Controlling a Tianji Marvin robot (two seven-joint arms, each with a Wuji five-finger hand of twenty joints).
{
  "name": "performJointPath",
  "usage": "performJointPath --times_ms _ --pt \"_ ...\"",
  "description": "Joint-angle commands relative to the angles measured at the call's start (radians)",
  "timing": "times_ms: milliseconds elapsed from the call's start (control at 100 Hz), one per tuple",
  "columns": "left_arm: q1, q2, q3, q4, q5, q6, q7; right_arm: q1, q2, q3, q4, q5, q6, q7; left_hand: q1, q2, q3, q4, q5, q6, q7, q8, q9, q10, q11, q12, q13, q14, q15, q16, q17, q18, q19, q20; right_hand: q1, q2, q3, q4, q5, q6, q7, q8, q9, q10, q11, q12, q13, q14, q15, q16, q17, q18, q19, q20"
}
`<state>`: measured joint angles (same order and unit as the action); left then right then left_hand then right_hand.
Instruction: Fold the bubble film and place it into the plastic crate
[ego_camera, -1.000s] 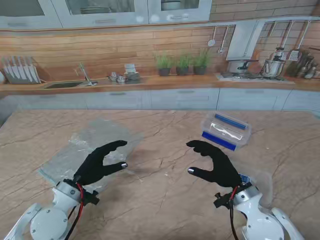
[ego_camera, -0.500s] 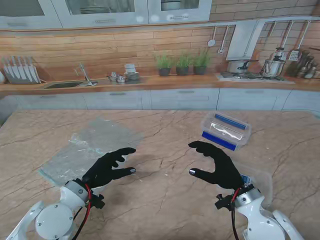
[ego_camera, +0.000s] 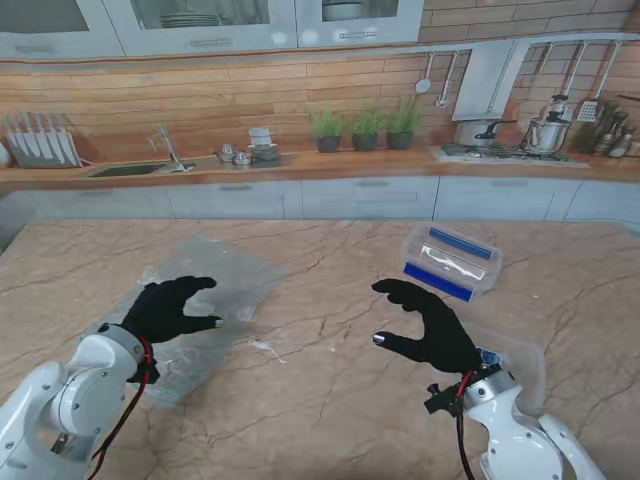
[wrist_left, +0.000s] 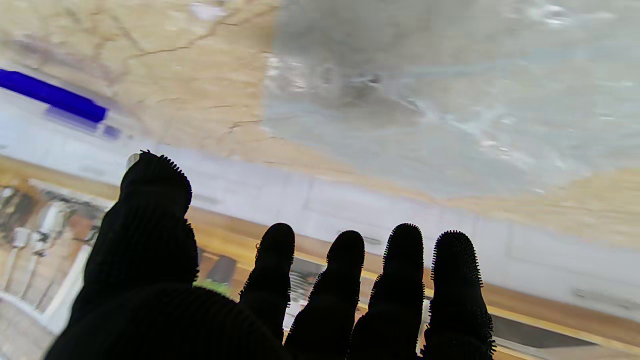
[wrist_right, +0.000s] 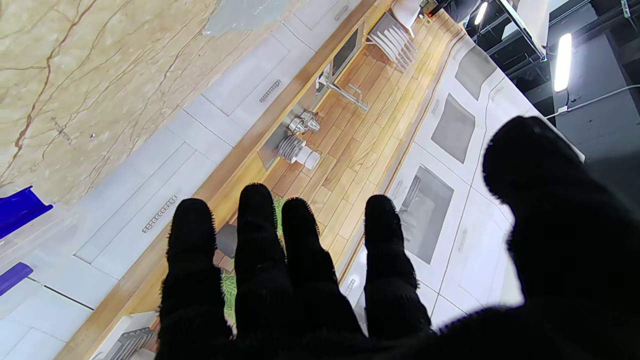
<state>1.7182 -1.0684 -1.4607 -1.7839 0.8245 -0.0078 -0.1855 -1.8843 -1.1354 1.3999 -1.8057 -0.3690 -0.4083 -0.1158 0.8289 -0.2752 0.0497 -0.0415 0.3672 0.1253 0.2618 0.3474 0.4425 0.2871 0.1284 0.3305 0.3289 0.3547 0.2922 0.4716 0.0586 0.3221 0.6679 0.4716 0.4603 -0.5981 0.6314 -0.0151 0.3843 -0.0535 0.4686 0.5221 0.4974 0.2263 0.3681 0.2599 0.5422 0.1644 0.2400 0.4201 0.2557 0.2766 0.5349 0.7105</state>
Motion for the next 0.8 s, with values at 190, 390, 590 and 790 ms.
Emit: performJointPath --times_ms 190,390,590,790 --pt "-0.072 0.027 -0.018 0.129 0.047 0.034 -0.077 0.01 -0.006 -0.005 0.008 0.019 0.025 0.001 0.032 -0.075 0.305 0.014 -0.091 -0.141 0.049 -0.001 -0.1 -0.066 0.027 -0.01 -0.061 -0.076 -0.039 -0.029 -0.027 -0.067 -0.096 -0.026 -0.028 0.046 -0.043 -0.023 0.008 -0.03 -0.017 0.007 0.013 -0.018 -0.021 0.011 0.032 -0.011 -0.007 0.016 -0.004 -0.023 0.023 0.023" --pt "-0.142 0.044 0.034 0.193 0.138 0.041 -0.14 0.015 -0.007 -0.008 0.011 0.017 0.033 -0.005 0.018 -0.138 0.441 -0.005 -0.209 -0.204 -0.027 -0.163 -0.206 -0.097 0.054 -0.02 -0.119 -0.118 -0.077 -0.078 -0.048 -0.147 -0.175 -0.074 -0.036 0.068 -0.056 -0.021 0.011 -0.031 -0.015 0.008 0.018 -0.018 -0.019 0.011 0.034 -0.012 -0.005 0.017 -0.002 -0.02 0.023 0.025" --pt "-0.243 0.057 0.103 0.283 0.206 0.038 -0.177 0.019 -0.007 -0.013 0.012 0.027 0.049 0.0 -0.102 -0.247 0.55 -0.034 -0.219 -0.202 -0.182 -0.22 -0.291 -0.125 -0.007 -0.082 -0.227 -0.171 -0.096 -0.144 -0.088 -0.29 -0.269 -0.227 -0.034 0.08 -0.062 -0.017 0.01 -0.031 -0.016 0.009 0.017 -0.018 -0.018 0.011 0.035 -0.011 -0.002 0.019 -0.003 -0.018 0.022 0.027" --pt "-0.347 0.07 0.193 0.402 0.303 -0.004 -0.161 0.024 -0.008 -0.018 0.015 0.036 0.06 -0.001 -0.139 -0.27 0.63 -0.05 -0.231 -0.196 -0.289 -0.241 -0.299 -0.124 -0.028 -0.048 -0.239 -0.17 -0.062 -0.161 -0.085 -0.277 -0.266 -0.245 -0.038 0.105 -0.067 -0.014 0.013 -0.031 -0.015 0.01 0.023 -0.015 -0.014 0.012 0.038 -0.01 0.0 0.02 -0.001 -0.016 0.023 0.028"
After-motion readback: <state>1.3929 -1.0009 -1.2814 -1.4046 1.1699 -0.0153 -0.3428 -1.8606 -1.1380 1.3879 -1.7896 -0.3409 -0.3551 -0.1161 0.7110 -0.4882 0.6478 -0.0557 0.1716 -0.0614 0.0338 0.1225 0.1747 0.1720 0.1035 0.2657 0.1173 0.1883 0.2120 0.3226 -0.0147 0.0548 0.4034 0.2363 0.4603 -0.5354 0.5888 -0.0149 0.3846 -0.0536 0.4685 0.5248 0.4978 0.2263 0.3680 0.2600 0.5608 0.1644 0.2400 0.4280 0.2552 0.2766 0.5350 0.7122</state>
